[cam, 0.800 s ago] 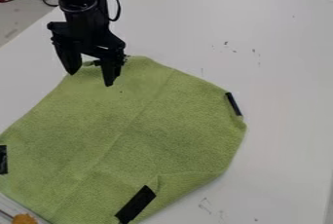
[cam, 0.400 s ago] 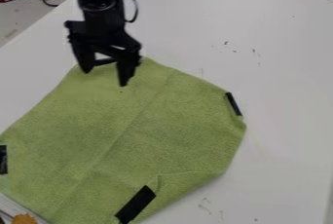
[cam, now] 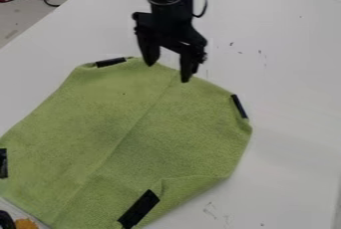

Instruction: Fold the cloth from right to left

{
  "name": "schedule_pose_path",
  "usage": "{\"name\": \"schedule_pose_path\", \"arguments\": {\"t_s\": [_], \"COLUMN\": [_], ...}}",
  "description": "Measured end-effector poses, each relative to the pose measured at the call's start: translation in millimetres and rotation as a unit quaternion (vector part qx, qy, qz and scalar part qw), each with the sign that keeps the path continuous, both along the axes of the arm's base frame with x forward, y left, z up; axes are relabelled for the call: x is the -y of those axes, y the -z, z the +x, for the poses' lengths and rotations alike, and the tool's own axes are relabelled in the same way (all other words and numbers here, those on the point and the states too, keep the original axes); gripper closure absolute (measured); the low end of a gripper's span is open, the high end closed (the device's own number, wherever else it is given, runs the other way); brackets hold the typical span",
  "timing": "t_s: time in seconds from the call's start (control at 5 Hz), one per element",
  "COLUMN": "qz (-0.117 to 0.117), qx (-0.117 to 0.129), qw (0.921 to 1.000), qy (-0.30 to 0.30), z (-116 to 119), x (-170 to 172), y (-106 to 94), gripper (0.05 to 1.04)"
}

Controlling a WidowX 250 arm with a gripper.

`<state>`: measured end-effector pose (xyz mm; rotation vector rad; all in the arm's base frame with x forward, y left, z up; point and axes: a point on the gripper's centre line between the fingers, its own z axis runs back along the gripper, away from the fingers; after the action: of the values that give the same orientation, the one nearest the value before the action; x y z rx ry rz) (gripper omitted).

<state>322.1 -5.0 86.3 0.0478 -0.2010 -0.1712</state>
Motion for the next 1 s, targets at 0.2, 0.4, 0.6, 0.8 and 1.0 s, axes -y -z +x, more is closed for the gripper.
{"name": "schedule_pose_path", "arguments": {"t_s": [0.2,0.4,0.6,0.8,1.0], "qz": [-0.001,0.011,0.014,0.003,-0.006], "qx": [-0.004,-0.012,-0.016,-0.022,-0.027], "qw": [0.9998,0.9998,0.9998,0.9996,0.9989], "qy": [0.019,0.014,-0.001,-0.019,-0.037], "z": [9.4,15.3,24.1,36.6,47.1], "x": [43.0,71.2,94.9,100.6,88.5], "y": [8.0,20.1,36.3,47.8,57.2], "gripper": [0.083,0.083,0.083,0.083,0.083]}}
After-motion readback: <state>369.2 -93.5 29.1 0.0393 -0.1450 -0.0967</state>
